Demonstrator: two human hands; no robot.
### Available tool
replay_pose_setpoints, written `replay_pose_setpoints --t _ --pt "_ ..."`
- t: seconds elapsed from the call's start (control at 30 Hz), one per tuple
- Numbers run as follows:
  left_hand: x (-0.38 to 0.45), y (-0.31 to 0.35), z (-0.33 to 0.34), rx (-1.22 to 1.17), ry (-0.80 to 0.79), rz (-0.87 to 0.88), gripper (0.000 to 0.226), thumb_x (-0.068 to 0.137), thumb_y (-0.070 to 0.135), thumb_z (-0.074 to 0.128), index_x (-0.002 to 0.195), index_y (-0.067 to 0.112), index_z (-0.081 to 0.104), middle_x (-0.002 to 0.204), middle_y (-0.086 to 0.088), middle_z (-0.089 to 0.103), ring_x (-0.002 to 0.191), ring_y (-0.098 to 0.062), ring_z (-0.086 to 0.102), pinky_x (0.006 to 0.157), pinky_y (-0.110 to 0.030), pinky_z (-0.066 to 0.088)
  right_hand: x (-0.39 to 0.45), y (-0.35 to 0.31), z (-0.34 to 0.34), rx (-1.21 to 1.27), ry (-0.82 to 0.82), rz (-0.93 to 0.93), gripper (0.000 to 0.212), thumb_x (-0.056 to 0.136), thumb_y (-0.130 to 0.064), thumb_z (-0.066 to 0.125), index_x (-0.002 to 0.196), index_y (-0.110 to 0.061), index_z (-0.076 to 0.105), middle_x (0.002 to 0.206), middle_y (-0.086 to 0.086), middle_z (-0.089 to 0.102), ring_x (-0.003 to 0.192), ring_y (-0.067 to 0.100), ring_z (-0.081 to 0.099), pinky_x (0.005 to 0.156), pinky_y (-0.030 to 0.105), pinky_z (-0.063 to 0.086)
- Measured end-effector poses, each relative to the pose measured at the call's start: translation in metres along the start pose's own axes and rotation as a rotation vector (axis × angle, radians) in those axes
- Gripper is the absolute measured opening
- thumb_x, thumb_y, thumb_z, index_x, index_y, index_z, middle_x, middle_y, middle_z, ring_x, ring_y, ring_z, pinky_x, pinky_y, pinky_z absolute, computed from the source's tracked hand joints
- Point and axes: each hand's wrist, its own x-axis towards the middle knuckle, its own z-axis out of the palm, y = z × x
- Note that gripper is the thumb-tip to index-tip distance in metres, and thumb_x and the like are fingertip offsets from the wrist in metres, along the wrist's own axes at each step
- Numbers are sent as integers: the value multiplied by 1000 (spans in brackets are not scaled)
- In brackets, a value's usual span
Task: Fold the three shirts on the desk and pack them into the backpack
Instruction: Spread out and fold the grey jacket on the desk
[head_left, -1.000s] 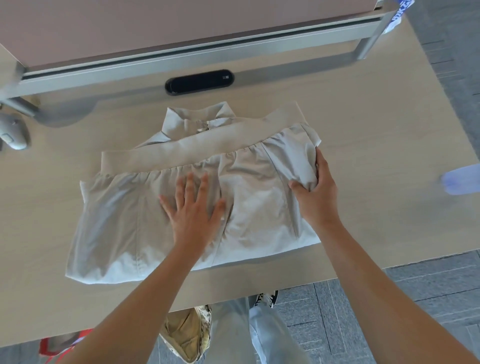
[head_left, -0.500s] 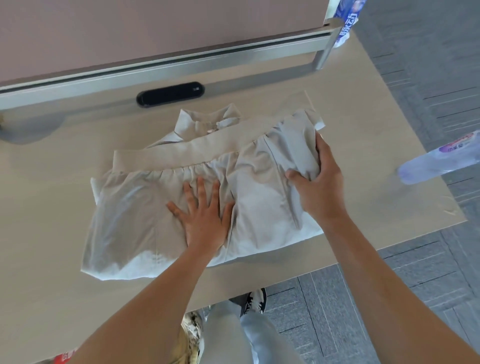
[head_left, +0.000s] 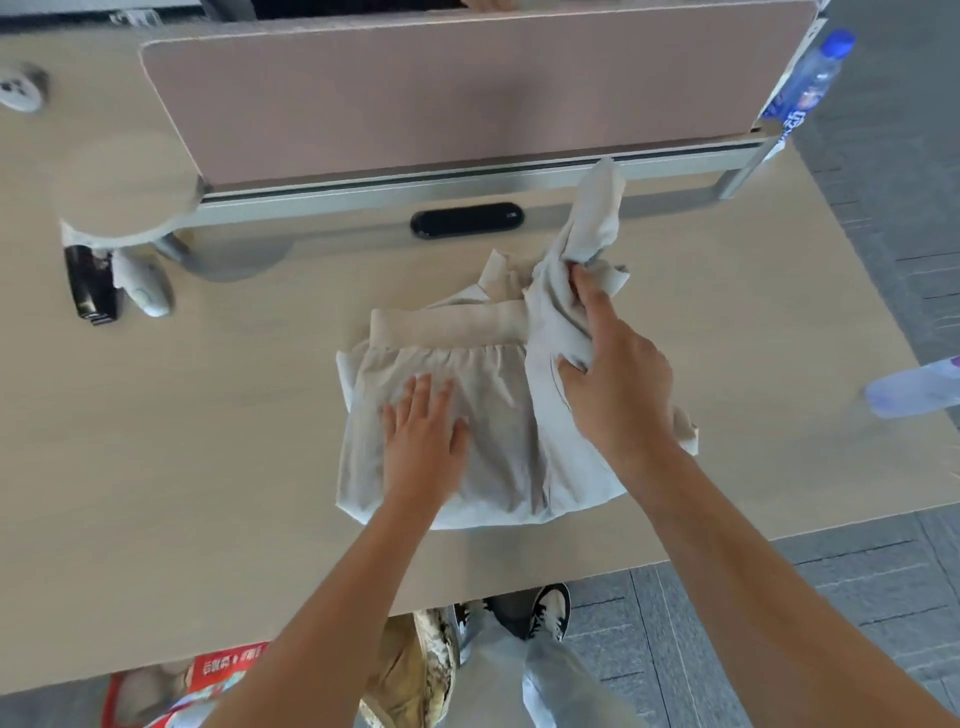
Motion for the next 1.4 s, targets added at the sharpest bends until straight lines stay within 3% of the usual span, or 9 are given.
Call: replay_pose_setpoints --t 0.17,0.33,0.5,0.63,0.7,0.8,0.97,1.23,1.4 --pt "-31 -51 -41 -109 142 -170 56 102 24 55 156 13 41 165 -17 32 156 -34 21 126 -52 19 -27 -66 46 -81 -147 -115 88 96 -19 63 165 -40 12 114 0 65 93 28 65 68 36 45" --pt "-47 -84 -67 -244 269 -320 51 106 24 50 154 12 43 163 -17 35 154 -33 24 124 -52 24 -39 -93 89 247 -593 -67 85 96 -33 71 165 -28 22 149 1 55 136 22 53 107 30 42" --pt "-42 -63 -78 -355 343 -315 49 108 27 46 153 10 43 160 -17 39 150 -33 30 122 -48 27 -41 -27 92 131 -350 64 62 103 -40 57 159 -24 36 162 0 40 149 22 36 116 41 35" --pt "-28 -15 -70 -327 264 -213 57 105 42 38 157 20 38 163 -10 35 148 -30 32 120 -51 29 -59 14 126 17 -444 -47 71 103 -50 54 164 -27 25 175 5 10 161 22 4 130 43 10" --pt "-23 7 -54 -222 122 -232 58 107 47 34 161 26 31 170 -6 20 155 -28 19 124 -58 16 -67 19 140 79 -509 -78 72 102 -57 44 165 -28 23 176 3 2 162 19 -6 131 48 0" --pt "-18 17 -26 -149 -13 -302 58 108 48 25 164 33 19 174 -4 7 160 -23 -1 123 -66 0 -63 28 142 206 -512 -112 65 105 -49 46 163 -26 30 175 -2 9 161 14 2 131 46 10" --pt "-20 -4 14 90 37 -255 58 108 46 20 164 31 23 175 -1 4 160 -27 -3 122 -66 -3 -32 58 134 101 -306 -232 54 108 -38 48 157 -17 43 170 1 30 157 20 25 126 46 28" --pt "-22 -33 45 170 135 -233 61 106 50 20 164 32 23 175 2 2 161 -25 1 125 -66 6 37 43 168 -91 -270 -542 68 106 -45 44 166 -22 22 176 4 7 162 19 -1 132 45 4" --pt "-28 -55 57 133 203 -195 61 107 50 20 166 31 18 175 5 -3 161 -19 -5 126 -62 11 41 40 208 -224 -346 -587 72 106 -60 23 168 -24 10 176 3 -2 162 18 -7 131 48 -2"
